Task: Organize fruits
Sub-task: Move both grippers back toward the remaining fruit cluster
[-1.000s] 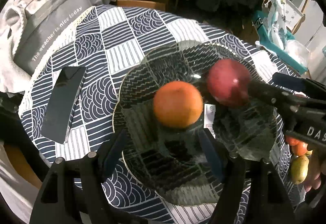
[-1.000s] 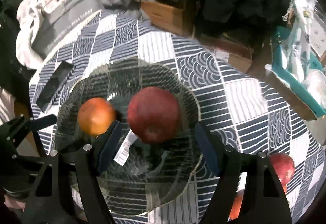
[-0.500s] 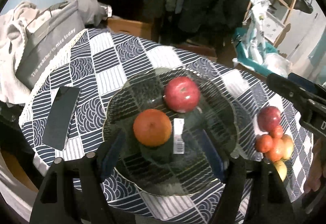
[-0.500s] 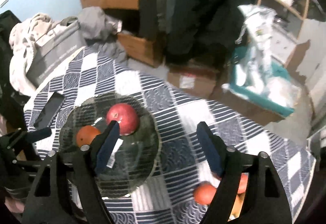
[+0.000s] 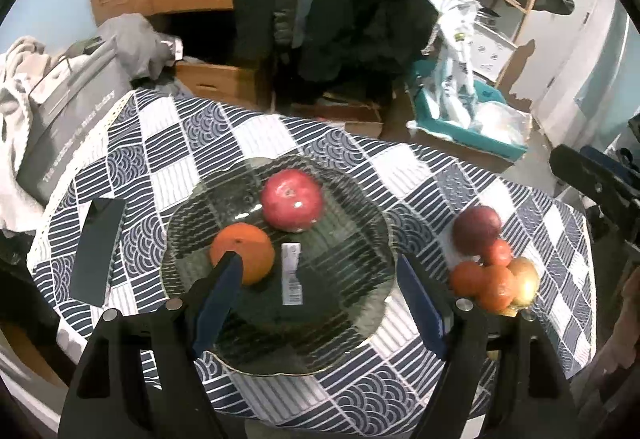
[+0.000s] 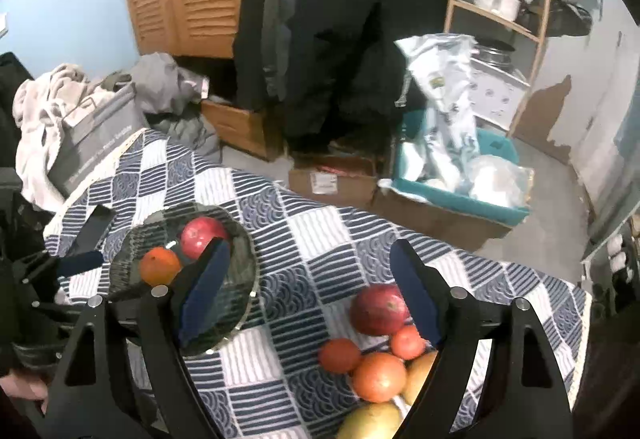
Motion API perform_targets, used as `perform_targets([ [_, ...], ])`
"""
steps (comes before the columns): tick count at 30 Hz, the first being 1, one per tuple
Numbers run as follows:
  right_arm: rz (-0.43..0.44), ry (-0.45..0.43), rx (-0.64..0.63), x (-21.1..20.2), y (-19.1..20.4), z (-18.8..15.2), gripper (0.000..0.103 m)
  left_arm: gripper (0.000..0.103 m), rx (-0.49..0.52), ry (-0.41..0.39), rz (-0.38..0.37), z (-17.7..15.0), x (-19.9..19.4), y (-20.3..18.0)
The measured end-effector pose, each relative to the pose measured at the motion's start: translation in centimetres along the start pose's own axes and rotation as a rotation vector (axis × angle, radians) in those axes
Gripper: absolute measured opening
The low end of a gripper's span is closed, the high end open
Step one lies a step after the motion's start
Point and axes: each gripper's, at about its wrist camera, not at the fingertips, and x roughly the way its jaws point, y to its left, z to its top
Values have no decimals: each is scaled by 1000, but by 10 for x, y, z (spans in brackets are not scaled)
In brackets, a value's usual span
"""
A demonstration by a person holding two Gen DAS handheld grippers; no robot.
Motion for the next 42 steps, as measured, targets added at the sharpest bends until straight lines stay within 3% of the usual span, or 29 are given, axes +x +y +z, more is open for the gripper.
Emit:
perform_targets([
  [13,-77,-25,94,-40,-69,-26,83,81,77,-23,-70,4,-12,-55],
  [23,-145,7,177,-53,-121,-57,83,81,152,-7,-108,0,-6,-101],
  [32,-177,55,222,-54,-148,-86,83,81,217,18,-126,-8,4,-135],
  [42,-148,148,251,-26,-161,-115,83,81,267,60,-105,-16,26,-153],
])
